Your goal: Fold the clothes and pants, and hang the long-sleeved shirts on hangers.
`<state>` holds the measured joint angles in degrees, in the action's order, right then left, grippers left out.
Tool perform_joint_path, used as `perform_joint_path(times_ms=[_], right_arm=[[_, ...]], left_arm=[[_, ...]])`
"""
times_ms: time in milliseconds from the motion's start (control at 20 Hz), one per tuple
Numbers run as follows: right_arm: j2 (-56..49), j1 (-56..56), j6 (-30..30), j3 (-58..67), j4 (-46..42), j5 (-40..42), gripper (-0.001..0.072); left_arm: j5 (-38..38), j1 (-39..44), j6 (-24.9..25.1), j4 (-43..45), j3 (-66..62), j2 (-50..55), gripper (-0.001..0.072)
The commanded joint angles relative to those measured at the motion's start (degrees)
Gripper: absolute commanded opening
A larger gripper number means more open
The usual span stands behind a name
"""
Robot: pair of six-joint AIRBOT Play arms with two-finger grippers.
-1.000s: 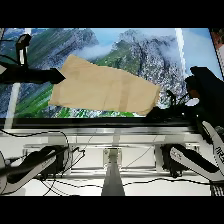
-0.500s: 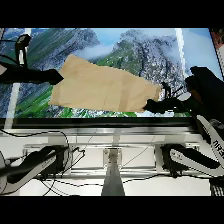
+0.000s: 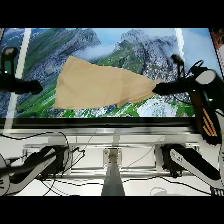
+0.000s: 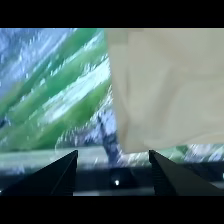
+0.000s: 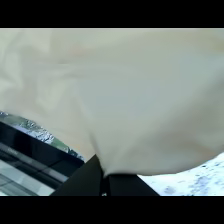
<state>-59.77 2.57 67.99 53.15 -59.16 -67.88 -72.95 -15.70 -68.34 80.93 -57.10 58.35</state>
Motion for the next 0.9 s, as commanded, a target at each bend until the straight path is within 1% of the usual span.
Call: perform_joint_path(times_ms=[0, 150, 250, 400, 500, 700, 750, 800, 850], right_arm=[[4.15, -0.07, 0.09, 5.49, -4.24, -1.42, 0.0009], [4.22, -0.11, 0.09, 5.46, -4.22, -1.66, 0.0009], [4.22, -0.11, 0.09, 5.46, -4.22, -1.44, 0.0009], [4.22, -0.11, 0.09, 5.46, -4.20, -1.42, 0.0009], [4.22, -0.11, 0.09, 5.46, -4.11, -1.44, 0.0009], [4.22, -0.11, 0.09, 5.46, -4.04, -1.44, 0.0009], [4.22, -0.11, 0.09, 5.46, -4.04, -1.36, 0.0009], [4.22, -0.11, 0.11, 5.46, -4.02, -1.31, 0.0009], [4.24, -0.11, 0.11, 5.46, -4.02, -1.33, 0.0009]], left_arm=[[-1.81, -3.08, 5.46, -1.55, 9.05, 0.07, 0.0471], [-1.81, -3.08, 8.44, -4.94, 16.92, 2.03, 0.0471], [-1.73, -3.08, 10.01, -9.25, 19.41, 4.76, 0.0471], [-0.39, -3.08, 15.45, -17.86, 20.15, 9.86, 0.0471], [1.60, -2.97, 17.70, -21.18, 20.15, 13.11, 0.0471], [4.66, -2.95, 23.85, -28.94, 20.15, 18.45, 0.0470], [6.45, -2.95, 24.52, -30.86, 20.15, 19.23, 0.0468], [8.39, -2.97, 24.48, -31.89, 20.15, 19.71, 0.0442], [9.27, -2.95, 24.50, -32.20, 20.13, 20.02, 0.0341]])
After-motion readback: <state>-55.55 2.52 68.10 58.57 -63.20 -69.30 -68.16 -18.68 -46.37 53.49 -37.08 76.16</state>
